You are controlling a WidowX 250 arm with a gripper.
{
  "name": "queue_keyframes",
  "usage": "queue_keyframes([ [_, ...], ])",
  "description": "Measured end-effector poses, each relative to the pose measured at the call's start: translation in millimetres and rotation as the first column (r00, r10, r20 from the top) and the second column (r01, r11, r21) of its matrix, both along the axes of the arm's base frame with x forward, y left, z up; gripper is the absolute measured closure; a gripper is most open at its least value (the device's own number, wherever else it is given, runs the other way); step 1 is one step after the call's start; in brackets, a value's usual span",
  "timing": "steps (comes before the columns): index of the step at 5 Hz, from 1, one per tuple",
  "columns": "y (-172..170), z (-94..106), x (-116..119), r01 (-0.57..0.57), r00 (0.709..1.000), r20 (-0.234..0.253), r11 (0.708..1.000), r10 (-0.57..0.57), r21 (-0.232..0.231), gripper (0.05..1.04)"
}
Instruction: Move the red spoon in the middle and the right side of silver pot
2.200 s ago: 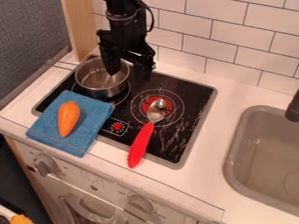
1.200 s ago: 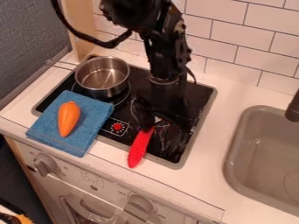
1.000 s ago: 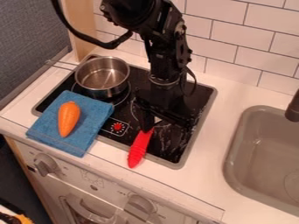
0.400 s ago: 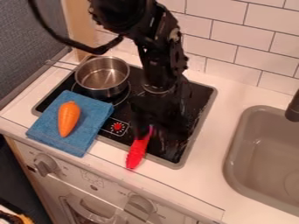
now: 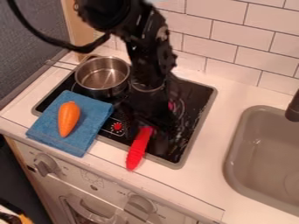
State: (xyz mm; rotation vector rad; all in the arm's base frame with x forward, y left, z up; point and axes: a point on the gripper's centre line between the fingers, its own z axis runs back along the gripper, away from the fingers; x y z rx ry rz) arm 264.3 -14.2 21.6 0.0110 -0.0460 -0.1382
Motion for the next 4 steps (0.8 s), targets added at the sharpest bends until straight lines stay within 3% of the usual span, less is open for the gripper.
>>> queue_keyframes([
  [1, 8.0, -11.2, -6.0, -0.036, 0.998, -0.055, 0.999, 0.038, 0.029, 0.084],
  [3, 10.7, -16.7, -1.5, -0.068, 0.995, -0.068, 0.997, 0.07, 0.039, 0.135],
  [4, 9.9, -18.6, -0.1, -0.086, 0.994, -0.07, 0.996, 0.088, 0.035, 0.404],
])
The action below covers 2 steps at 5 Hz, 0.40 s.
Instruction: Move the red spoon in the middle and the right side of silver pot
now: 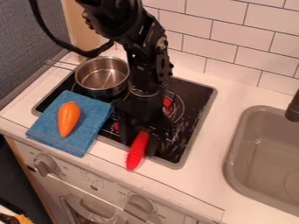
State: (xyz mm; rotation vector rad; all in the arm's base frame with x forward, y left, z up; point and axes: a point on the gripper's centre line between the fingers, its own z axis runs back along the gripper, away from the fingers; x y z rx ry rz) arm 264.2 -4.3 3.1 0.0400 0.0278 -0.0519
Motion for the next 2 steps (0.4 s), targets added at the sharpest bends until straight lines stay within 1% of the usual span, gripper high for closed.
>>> queue_keyframes([
  [1, -0.3, 0.5, 1.4, 0.001, 1.0, 0.005, 1.0, -0.001, 0.006, 0.669],
  [2, -0.5, 0.5, 1.9, -0.001, 1.0, 0.003, 1.0, 0.001, 0.008, 0.705],
])
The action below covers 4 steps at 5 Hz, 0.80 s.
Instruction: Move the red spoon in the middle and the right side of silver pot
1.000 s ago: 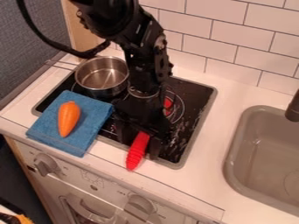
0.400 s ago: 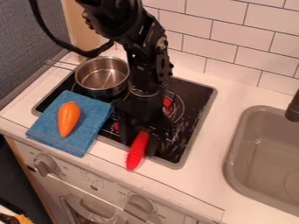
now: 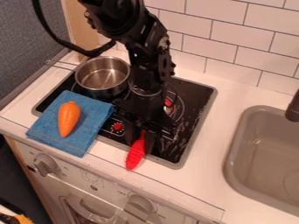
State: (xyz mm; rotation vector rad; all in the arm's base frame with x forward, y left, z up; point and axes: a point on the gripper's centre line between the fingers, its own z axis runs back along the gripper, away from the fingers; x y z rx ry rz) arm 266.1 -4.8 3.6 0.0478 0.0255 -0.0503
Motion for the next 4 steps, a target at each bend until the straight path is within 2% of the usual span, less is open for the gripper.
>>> queue_keyframes([
  [1, -3, 6.0, 5, 0.006, 1.0, 0.0, 1.0, -0.006, -0.018, 0.705],
  [2, 10, 36.1, 48, -0.034, 0.993, 0.107, 0.999, 0.038, -0.04, 0.705],
  [3, 16, 38.8, 70, -0.018, 0.993, 0.118, 0.999, 0.022, -0.031, 0.705],
  [4, 23, 27.9, 84, -0.011, 0.996, 0.085, 1.0, 0.012, -0.013, 0.705],
])
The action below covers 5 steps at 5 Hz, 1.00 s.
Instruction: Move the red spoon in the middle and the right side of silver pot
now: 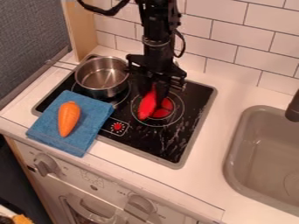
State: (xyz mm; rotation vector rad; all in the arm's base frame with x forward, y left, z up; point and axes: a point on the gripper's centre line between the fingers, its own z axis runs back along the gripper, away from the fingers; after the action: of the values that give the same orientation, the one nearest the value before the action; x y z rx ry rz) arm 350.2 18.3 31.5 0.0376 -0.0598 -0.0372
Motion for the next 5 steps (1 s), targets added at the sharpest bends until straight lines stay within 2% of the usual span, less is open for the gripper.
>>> queue_keyframes([
  [1, 10, -9.7, 10, 0.021, 0.999, -0.039, 0.999, -0.02, 0.027, 0.705],
  [3, 36, -9.8, 20, 0.015, 0.999, -0.052, 0.999, -0.013, 0.04, 0.706],
  [4, 36, -9.6, 20, 0.034, 0.998, -0.052, 0.999, -0.032, 0.032, 0.621],
  [5, 34, -9.7, 20, 0.055, 0.997, -0.052, 0.998, -0.054, 0.019, 0.329],
])
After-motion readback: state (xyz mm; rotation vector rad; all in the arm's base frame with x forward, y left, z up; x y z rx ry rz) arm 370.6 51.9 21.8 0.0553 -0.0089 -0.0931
